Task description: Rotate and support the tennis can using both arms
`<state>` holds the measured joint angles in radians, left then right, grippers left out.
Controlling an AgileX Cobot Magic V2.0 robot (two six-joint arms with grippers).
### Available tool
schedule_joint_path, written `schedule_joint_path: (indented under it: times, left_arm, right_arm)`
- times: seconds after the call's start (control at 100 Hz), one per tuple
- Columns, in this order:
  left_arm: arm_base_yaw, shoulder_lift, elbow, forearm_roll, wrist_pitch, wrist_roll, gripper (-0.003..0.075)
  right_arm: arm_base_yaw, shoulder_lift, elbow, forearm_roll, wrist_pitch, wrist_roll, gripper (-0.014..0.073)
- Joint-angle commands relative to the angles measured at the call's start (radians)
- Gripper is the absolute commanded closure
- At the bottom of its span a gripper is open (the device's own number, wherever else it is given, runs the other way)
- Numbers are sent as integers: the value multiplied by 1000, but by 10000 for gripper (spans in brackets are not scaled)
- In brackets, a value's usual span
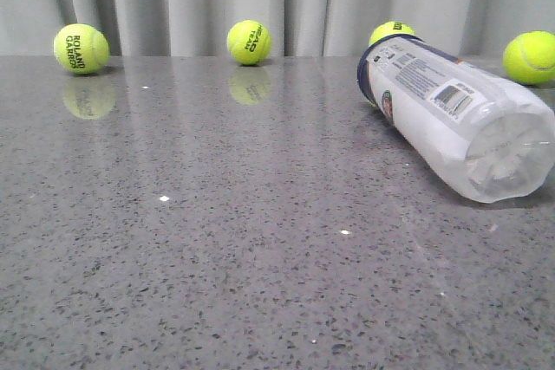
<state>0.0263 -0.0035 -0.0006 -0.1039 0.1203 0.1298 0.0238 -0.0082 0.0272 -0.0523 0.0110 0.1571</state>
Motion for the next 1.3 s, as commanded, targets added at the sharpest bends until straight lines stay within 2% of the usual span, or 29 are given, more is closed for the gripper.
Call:
schedule_joint_path:
  times: [0.0, 0.69, 0.99, 1.07, 1.29]
  left_arm:
    - [1, -35, 45, -2, -76, -12, 740]
    - [1, -35, 45, -2, -76, -12, 740]
    - [1, -35, 45, -2, -76, -12, 740]
    - [1, -35, 45, -2, -76, -12, 740]
    - [1, -35, 45, -2, -76, -12, 740]
  right_arm:
    - [-6, -31, -18, -9, -77, -4, 652]
    - [-6, -31, -18, -9, -77, -4, 652]
    - [-6, -31, -25, -9, -147, -3, 652]
    - [-6, -27, -56, -9, -95, -3, 652]
    - [-6, 46, -242, -9, 190, -3, 652]
